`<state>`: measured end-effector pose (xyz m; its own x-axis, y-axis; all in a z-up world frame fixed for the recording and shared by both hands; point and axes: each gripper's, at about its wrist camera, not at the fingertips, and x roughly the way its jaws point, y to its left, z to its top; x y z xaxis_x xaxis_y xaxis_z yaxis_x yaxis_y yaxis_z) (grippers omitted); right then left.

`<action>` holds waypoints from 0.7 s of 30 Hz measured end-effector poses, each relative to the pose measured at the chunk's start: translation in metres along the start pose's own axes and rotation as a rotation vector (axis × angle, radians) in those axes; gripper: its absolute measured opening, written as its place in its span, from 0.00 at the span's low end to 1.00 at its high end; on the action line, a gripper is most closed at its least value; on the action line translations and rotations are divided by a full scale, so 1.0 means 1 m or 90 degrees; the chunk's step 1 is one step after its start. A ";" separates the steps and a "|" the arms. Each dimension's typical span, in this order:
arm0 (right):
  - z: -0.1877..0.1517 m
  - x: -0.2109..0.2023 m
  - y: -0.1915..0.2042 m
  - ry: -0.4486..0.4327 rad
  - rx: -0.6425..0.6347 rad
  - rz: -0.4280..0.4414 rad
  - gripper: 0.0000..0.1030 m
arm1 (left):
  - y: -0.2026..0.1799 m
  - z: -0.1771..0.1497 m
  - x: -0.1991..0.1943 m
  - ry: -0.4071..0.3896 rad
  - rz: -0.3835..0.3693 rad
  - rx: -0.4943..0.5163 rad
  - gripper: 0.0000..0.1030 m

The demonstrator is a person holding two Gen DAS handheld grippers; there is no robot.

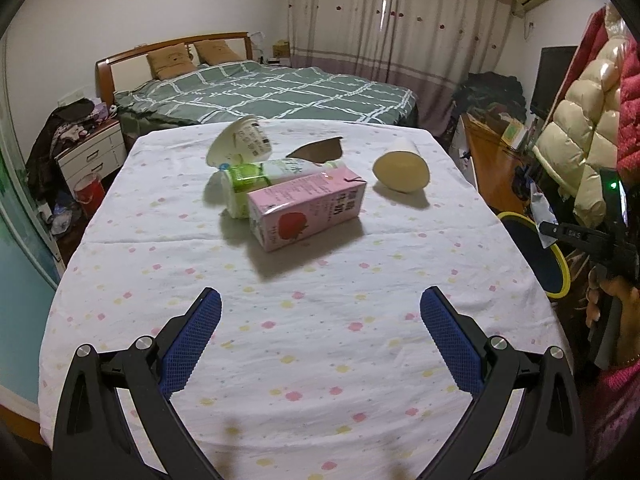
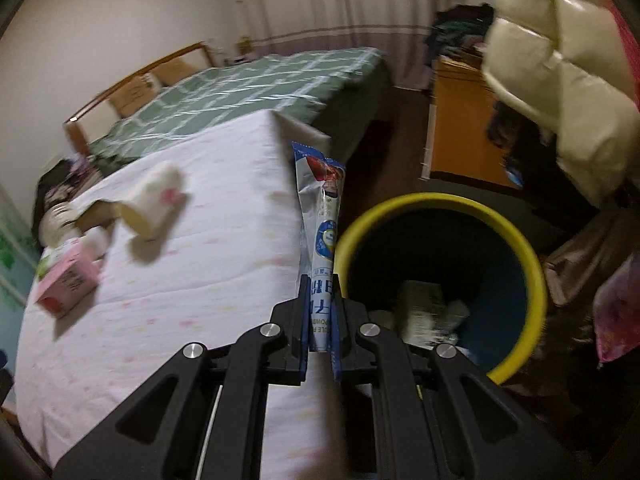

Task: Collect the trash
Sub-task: 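Carry the toothpaste tube over the bin and open the right gripper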

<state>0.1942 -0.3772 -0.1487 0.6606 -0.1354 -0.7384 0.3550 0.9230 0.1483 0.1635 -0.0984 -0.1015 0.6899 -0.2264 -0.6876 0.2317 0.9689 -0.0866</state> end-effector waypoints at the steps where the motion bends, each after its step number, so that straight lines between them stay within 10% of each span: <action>1: 0.000 0.003 -0.006 0.003 0.005 -0.006 0.08 | -0.002 0.000 0.001 0.001 -0.001 0.002 0.95; 21: -0.005 0.048 -0.049 0.050 0.056 -0.045 0.13 | -0.018 0.007 0.022 0.029 -0.001 0.025 0.95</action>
<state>0.2056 -0.4271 -0.1944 0.5795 -0.1676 -0.7976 0.4584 0.8762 0.1490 0.1795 -0.1218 -0.1100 0.6582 -0.2222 -0.7193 0.2601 0.9637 -0.0596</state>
